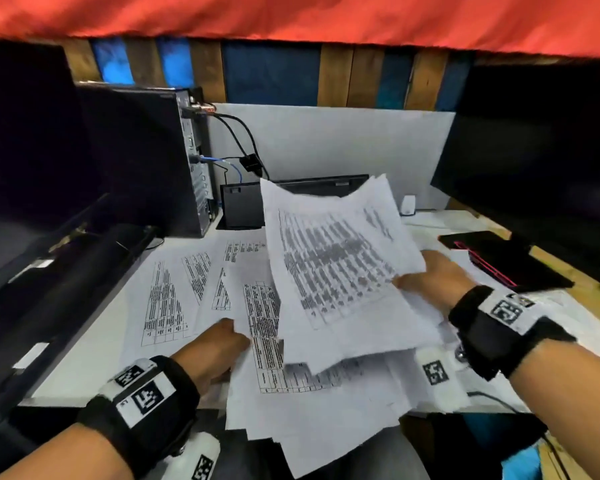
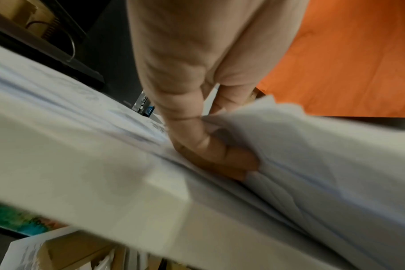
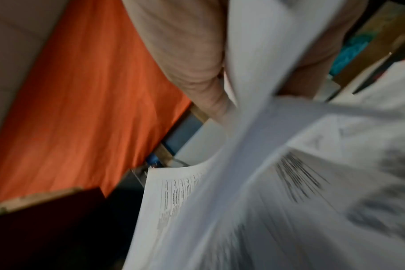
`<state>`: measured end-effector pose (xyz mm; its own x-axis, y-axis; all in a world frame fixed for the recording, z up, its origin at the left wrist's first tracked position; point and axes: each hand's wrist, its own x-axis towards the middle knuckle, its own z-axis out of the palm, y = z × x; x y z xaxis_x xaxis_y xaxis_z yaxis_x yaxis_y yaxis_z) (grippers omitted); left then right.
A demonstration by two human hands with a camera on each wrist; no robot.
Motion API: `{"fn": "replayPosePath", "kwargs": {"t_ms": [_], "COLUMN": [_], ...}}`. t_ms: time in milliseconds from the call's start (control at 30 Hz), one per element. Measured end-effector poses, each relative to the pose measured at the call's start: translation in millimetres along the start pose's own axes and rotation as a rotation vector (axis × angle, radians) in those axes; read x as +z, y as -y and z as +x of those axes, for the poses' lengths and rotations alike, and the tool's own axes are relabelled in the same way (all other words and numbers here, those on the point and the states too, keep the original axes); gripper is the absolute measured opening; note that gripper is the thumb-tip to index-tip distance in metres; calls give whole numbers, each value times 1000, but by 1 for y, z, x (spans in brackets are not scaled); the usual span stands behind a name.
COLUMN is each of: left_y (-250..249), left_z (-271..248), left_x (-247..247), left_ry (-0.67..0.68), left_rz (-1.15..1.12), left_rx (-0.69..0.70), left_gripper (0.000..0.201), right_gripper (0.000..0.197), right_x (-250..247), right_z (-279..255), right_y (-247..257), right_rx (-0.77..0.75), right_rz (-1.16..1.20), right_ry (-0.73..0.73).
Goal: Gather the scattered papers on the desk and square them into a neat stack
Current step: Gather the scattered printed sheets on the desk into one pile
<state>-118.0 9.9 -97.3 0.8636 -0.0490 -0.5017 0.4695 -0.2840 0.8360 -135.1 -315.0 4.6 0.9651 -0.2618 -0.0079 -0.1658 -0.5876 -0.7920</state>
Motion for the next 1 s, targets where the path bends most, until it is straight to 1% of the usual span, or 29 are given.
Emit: {"fn": "replayPosePath", "kwargs": {"t_ms": [33, 67, 133, 167, 200, 233, 267, 300, 333, 367, 400, 467, 500, 533, 567, 633, 700, 767, 800, 867, 933, 967, 1000], "left_y": [-4, -9, -19, -26, -30, -32, -38, -42, -52, -58, -65, -76, -79, -80, -79, -75, -66, -58, -57, -56, -58, -59, -59], "left_z": [0, -1, 5, 8, 10, 16, 19, 24, 23, 27, 28, 39, 46, 52, 58, 67, 73, 76, 76, 76, 75, 75, 72], "left_x": [0, 0, -2, 0, 0, 1, 4, 5, 8, 7, 6, 2, 1, 0, -1, -2, 2, 6, 6, 7, 6, 5, 5], "left_ry": [-17, -18, -3, -4, -10, -34, -54, -79, -126, -155, -183, -212, -211, -203, -185, -182, -149, -124, -133, -125, -121, -115, -109], "left_rz": [2, -16, -28, 12, 59, 137, 225, 329, 440, 517, 559, 549, 525, 501, 462, 438, 480, 450, 432, 411, 404, 419, 418], "left_rx": [17, 31, 15, 18, 40, 46, 50, 61, 82, 92, 116, 122, 111, 110, 103, 83, 44, 13, 14, 8, 12, 5, 1], "left_gripper": [30, 32, 54, 56, 54, 55, 58, 58, 54, 49, 45, 42, 43, 46, 50, 57, 60, 56, 55, 57, 57, 57, 56], "right_gripper": [40, 48, 67, 72, 73, 68, 60, 52, 47, 46, 49, 68, 79, 89, 97, 104, 104, 110, 112, 109, 98, 96, 99], "right_x": [15, 28, 46, 52, 58, 62, 62, 61, 55, 45, 32, -4, -22, -37, -50, -67, -74, -78, -80, -79, -72, -67, -62], "right_z": [-2, -2, 4, 9, 12, 17, 19, 24, 32, 42, 52, 72, 81, 84, 85, 85, 88, 91, 91, 94, 95, 96, 96], "right_y": [-10, -20, -33, -38, -38, -40, -38, -38, -41, -47, -53, -73, -85, -96, -107, -122, -137, -142, -140, -135, -123, -117, -112], "right_rx": [47, 92, 121, 120, 117, 131, 155, 199, 238, 279, 296, 332, 377, 439, 503, 588, 609, 585, 570, 556, 520, 495, 462], "right_rz": [-32, -83, -313, -420, -465, -451, -373, -270, -166, -99, -118, -401, -531, -597, -599, -560, -578, -644, -645, -581, -540, -536, -536], "right_ry": [67, 138, 280, 339, 388, 426, 455, 461, 414, 310, 186, -31, -98, -139, -176, -229, -209, -176, -145, -23, 88, 133, 181]}}
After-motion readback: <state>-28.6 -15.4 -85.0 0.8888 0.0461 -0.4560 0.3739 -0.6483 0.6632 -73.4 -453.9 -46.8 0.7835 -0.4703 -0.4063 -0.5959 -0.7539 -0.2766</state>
